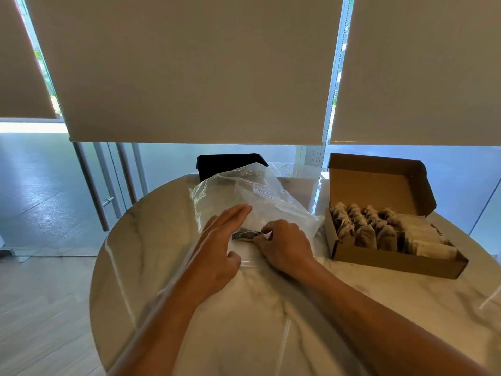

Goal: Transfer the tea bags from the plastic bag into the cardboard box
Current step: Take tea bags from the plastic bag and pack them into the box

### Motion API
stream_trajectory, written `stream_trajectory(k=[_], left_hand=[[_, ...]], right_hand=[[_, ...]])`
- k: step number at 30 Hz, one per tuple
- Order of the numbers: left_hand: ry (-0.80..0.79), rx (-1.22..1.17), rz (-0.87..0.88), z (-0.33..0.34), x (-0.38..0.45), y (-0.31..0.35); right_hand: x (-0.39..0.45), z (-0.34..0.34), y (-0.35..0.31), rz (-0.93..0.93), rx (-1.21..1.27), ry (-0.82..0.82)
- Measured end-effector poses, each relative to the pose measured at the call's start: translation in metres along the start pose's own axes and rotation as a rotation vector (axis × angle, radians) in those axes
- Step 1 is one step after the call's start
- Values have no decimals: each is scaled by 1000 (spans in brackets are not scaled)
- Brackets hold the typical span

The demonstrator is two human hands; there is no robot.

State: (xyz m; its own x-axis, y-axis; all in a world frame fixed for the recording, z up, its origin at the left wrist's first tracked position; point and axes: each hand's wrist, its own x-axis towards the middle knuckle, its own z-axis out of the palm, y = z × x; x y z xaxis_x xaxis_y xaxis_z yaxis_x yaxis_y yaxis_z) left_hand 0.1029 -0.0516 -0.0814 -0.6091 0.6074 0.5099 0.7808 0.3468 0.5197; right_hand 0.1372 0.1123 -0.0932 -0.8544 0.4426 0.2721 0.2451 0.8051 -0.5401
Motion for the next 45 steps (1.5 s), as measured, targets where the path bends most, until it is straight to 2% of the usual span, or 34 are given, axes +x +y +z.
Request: stream_trajectory(k=[6, 13, 16, 22, 27, 29, 31, 33, 35, 37, 41, 45], left_hand=[[3, -20, -10, 3, 0, -4], [14, -34, -8, 2, -2, -5], [17, -16, -11, 2, -3, -3], [125, -75, 12, 3, 2, -1], [67, -26, 15, 5, 0, -2], [89, -36, 26, 4, 0, 2], [137, -78, 18, 3, 1, 5], [182, -147, -3, 0, 1, 7], [205, -180, 3, -1, 1, 9], [212, -189, 36, -2, 1, 11], [210, -222, 114, -3, 2, 14], [269, -255, 99, -5, 1, 15]], right_hand=[[-1, -1, 1, 14, 90, -51], [-18, -17, 5, -97, 150, -121], [-23, -26, 2, -134, 187, -93], [-36, -51, -1, -393, 44, -64], [-42, -66, -7, -572, -5, -10], [-43, -69, -9, -560, 61, 14], [-43, -72, -10, -450, 238, 13], [-44, -76, -8, -278, 424, -130], [-45, -77, -3, -181, 405, -306], [-48, -73, 0, -184, 343, -389], [-51, -57, -3, -233, 386, -349], [-54, -55, -5, -228, 355, -368]])
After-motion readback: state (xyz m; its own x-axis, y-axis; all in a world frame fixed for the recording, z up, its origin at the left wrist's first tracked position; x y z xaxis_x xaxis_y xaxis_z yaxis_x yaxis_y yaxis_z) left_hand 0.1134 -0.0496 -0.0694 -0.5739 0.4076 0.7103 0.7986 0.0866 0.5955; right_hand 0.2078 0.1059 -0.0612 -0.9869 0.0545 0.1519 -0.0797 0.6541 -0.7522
